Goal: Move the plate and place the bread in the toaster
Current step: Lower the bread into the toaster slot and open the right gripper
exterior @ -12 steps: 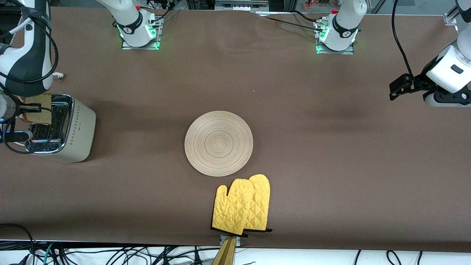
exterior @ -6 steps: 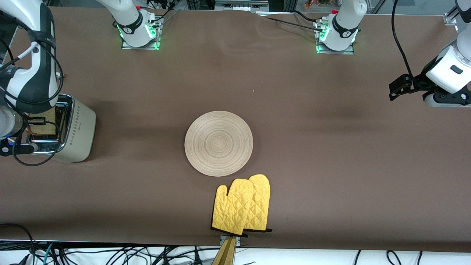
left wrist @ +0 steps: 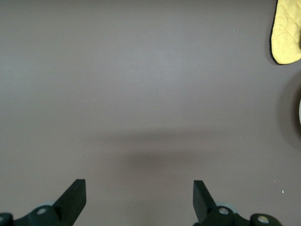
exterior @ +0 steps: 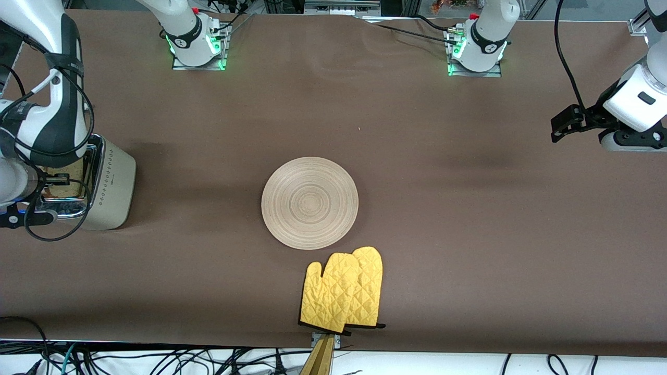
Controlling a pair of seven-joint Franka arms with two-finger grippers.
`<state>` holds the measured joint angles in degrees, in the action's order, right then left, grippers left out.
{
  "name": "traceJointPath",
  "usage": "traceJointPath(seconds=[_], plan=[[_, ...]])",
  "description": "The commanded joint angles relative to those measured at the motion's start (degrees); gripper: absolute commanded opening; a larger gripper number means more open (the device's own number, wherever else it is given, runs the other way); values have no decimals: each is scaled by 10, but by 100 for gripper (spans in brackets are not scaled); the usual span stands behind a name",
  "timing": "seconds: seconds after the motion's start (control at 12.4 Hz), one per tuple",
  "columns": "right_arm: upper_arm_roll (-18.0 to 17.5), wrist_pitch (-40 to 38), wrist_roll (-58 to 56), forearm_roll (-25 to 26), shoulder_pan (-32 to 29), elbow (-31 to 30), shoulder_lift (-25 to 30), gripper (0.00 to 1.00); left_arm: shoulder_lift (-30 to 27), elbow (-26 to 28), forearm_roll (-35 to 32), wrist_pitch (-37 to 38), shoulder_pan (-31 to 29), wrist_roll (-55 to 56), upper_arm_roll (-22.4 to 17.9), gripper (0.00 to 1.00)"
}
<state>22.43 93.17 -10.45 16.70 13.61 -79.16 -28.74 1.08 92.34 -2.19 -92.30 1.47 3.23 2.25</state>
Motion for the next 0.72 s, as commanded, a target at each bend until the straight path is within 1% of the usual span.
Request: traceJointPath(seconds=[0.0,0.16,0.24,0.32,0.48,0.56,0.64], plan=[[-3,-21,-9,-10,4,14,10,100,7,-18,-16,12,0,5,2,100],[-7,-68,-9,-14,9,15,38,100,7,-19,-16,12,1,5,2,100],[-6,-79,-10,-36,12,15,56,100,7,-19,-16,12,1,5,2,100],[-5,-98,-11,-76,12,15,71,100,7,-19,-16,12,1,5,2,100],[0,-162,-15,-194,10,15,95,100,7,-19,-16,12,1,5,2,100],[-3,-182,-16,-232,11,16,96,100,7,-18,-16,12,1,5,2,100],[-4,-186,-13,-243,11,19,97,100,7,-18,-16,12,0,5,2,100]])
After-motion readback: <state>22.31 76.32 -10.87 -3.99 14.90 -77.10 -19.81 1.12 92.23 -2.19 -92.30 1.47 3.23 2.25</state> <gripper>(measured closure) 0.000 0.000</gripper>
